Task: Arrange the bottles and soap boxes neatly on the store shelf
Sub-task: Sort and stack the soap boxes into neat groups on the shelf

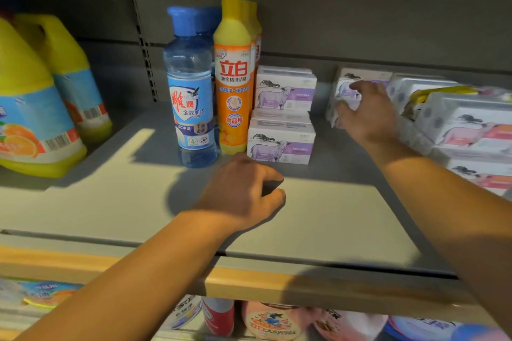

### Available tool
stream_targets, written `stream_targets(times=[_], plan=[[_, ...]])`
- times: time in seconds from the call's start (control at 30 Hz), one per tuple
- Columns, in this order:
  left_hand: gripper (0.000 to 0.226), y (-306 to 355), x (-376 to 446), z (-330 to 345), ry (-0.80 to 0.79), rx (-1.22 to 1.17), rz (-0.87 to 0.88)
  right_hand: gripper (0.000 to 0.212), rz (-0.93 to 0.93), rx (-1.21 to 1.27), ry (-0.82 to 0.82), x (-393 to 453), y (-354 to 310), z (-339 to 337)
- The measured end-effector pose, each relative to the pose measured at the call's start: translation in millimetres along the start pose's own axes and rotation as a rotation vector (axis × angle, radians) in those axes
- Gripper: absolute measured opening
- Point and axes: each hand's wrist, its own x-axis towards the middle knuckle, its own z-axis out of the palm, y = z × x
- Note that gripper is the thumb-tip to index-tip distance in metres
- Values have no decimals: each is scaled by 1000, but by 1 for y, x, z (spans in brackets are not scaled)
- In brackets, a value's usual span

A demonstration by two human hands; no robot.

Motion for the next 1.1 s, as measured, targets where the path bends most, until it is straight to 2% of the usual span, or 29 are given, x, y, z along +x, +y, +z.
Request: stream_targets(times=[0.1,0.17,0.27,0.5,0.63,0.8,0.9,0.97,1.1], plan=[[36,-1,1,0,5,-14,-8,69,-2,-287,-202,5,29,-2],[29,-2,2,-1,10,-14,-12,73,-65,-436,-288,12,34,3],[28,-2,4,-2,18,12,-15,76,-41,-552,-388,21,35,9],[29,1,4,-4,25,39,12,67,-56,-617,-305,31,41,6],[34,2,4,-3,37,43,22,52,-173,-618,-247,19,39,-2],[33,1,3,-4,32,-4,23,51,-278,-496,-215,-20,23,-35],[25,0,2,-4,32,-55,-19,48,-237,-264,-250,-52,9,-63],[40,0,1,-5,57,-97,-57,48,-229,-71,-295,-77,-3,-82],[46,4,-7,-10,143,-318,5,46,-354,40,-419,-112,-38,-101]])
